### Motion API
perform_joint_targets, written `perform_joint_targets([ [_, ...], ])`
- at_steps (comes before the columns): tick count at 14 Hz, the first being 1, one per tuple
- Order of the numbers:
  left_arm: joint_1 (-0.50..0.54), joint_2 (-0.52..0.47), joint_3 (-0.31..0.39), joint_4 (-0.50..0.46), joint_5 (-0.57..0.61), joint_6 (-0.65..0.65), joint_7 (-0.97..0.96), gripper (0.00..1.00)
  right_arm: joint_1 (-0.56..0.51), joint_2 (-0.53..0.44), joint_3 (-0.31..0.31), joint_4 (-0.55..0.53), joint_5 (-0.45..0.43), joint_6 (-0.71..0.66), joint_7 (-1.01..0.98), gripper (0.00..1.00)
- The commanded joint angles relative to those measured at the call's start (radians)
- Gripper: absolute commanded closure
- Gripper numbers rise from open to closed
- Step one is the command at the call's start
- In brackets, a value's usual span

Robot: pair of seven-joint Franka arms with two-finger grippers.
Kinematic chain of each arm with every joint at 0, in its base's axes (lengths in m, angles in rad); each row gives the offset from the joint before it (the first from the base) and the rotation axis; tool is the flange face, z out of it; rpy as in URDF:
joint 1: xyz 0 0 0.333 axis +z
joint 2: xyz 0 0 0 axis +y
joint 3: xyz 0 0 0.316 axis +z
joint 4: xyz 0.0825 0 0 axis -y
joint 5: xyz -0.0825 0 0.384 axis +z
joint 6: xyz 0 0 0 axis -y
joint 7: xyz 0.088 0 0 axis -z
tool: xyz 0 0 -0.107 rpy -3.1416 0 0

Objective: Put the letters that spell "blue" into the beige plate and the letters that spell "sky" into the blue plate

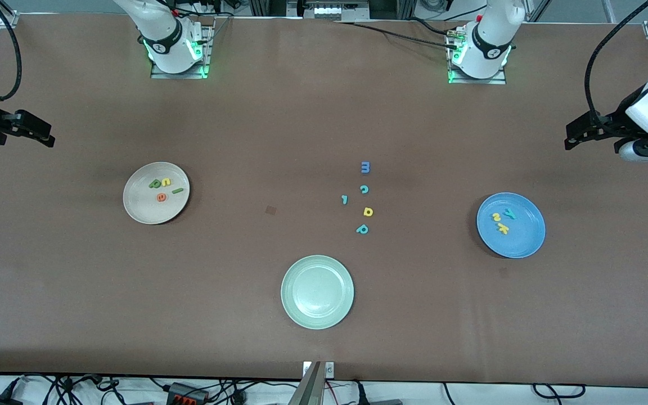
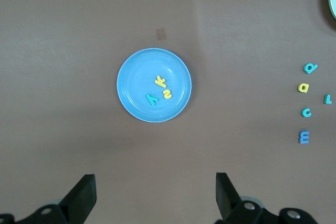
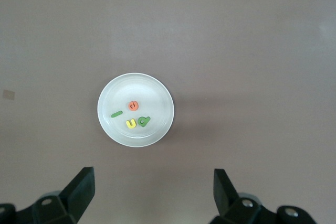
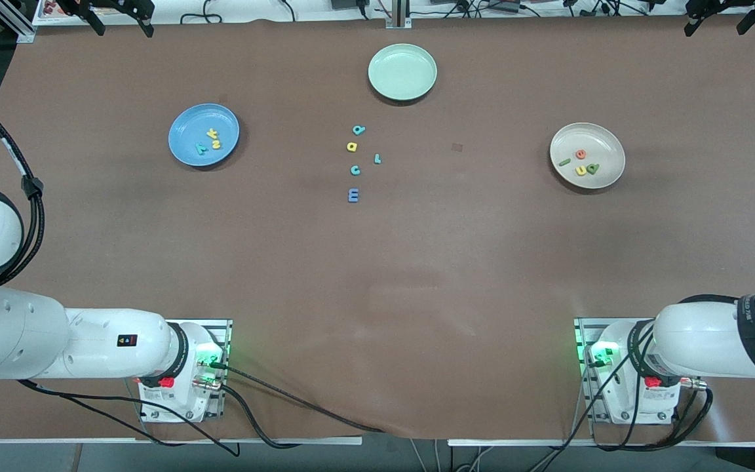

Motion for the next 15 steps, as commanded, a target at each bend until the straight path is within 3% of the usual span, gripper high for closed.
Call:
perform_joint_targets([
  [1, -0.003, 0.001, -0.001, 0.021, 0.015, -0.019, 0.012, 0.0, -0.008, -0.008, 0.006, -0.017, 0.007, 0.015, -0.009, 0.0],
  [15, -0.003, 0.001, -0.001, 0.021, 0.015, -0.019, 0.012, 0.0, -0.007, -0.019, 0.006, -0.014, 0.004, 0.005, -0.017, 0.0],
])
